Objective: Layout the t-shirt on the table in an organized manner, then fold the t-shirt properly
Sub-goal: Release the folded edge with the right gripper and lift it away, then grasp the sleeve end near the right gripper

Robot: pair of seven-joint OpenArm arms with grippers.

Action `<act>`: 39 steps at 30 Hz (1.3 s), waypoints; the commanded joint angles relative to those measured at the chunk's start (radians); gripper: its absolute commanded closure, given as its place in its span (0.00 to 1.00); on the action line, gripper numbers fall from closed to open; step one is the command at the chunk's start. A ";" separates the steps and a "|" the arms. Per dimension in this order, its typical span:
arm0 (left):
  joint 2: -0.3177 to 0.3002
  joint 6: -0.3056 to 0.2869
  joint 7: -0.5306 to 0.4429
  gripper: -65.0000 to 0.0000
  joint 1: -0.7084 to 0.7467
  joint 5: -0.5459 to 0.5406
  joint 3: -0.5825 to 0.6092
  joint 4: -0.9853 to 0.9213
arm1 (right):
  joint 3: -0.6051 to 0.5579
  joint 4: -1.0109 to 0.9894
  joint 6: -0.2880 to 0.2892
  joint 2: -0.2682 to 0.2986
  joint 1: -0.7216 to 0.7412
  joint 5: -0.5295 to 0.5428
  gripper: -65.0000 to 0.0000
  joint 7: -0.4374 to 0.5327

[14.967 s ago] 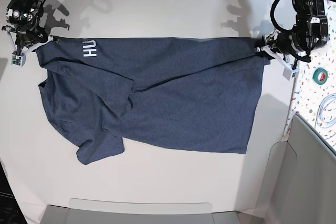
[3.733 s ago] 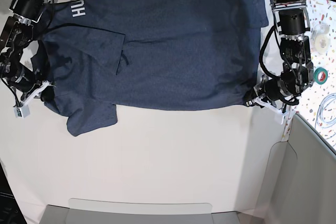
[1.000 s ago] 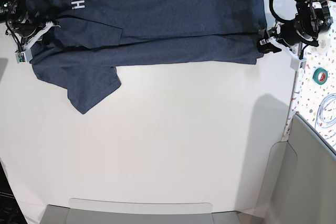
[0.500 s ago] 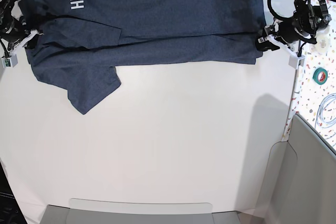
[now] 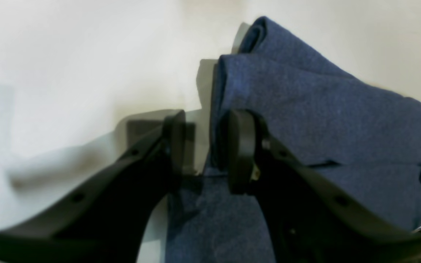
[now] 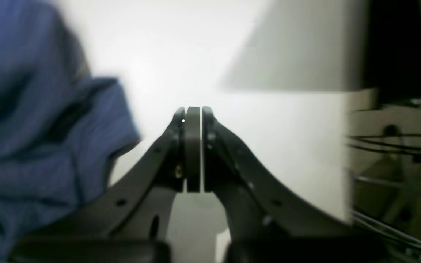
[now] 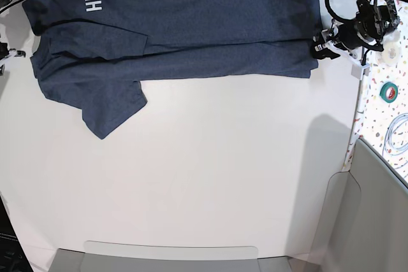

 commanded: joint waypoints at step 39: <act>-0.013 0.000 -0.003 0.69 -0.008 -0.005 -0.007 0.011 | -0.510 -0.479 0.094 -0.079 0.503 0.303 1.00 -0.047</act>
